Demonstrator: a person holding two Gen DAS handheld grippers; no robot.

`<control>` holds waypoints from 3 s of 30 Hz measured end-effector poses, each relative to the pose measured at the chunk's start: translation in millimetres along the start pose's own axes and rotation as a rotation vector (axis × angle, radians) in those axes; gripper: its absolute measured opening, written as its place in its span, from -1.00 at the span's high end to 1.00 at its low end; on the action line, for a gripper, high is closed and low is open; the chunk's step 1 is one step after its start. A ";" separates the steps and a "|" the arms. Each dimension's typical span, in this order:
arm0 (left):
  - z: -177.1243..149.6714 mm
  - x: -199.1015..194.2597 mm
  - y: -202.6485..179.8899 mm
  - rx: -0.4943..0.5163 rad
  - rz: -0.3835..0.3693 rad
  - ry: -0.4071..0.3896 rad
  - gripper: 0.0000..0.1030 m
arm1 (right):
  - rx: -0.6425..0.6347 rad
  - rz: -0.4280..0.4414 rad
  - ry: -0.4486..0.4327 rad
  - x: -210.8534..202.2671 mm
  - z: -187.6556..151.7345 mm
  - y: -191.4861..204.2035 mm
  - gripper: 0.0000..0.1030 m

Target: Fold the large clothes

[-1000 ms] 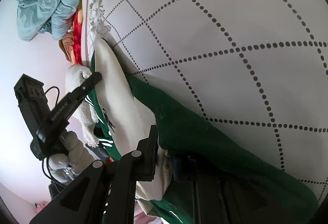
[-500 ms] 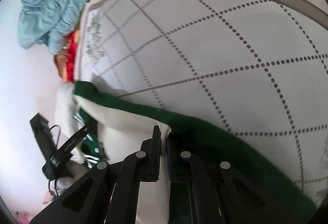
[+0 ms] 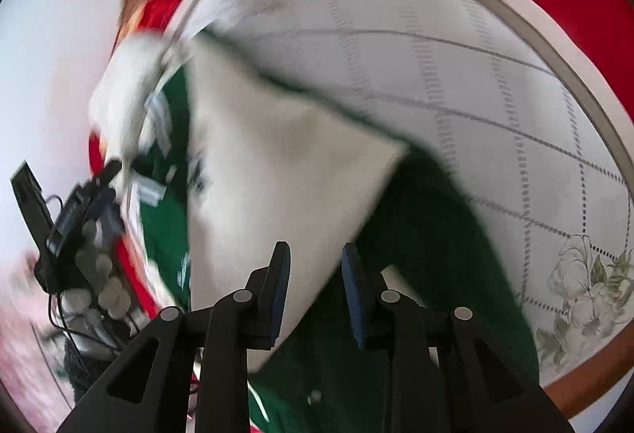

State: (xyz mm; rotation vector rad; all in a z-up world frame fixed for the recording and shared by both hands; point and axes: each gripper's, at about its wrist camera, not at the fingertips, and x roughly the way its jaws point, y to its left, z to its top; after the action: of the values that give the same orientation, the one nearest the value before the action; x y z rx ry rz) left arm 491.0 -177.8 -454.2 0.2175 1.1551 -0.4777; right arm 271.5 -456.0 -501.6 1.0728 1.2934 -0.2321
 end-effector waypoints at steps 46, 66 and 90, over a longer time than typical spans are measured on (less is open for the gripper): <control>-338.1 -67.0 237.6 -0.605 0.920 0.352 -0.98 | -0.071 -0.472 0.400 352.3 -182.8 276.8 0.10; -353.5 -103.4 259.9 -0.771 0.838 0.297 -0.98 | -0.281 -0.203 0.304 360.1 -146.1 404.7 0.57; -532.2 -120.1 348.3 -1.680 0.286 -0.213 0.79 | -0.771 -0.270 0.263 266.4 -231.9 263.8 -0.35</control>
State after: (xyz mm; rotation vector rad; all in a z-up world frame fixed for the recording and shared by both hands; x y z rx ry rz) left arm 177.8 373.9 -582.5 -1.0843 0.9635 0.7760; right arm 384.1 -35.4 -570.3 0.2732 1.5750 0.2112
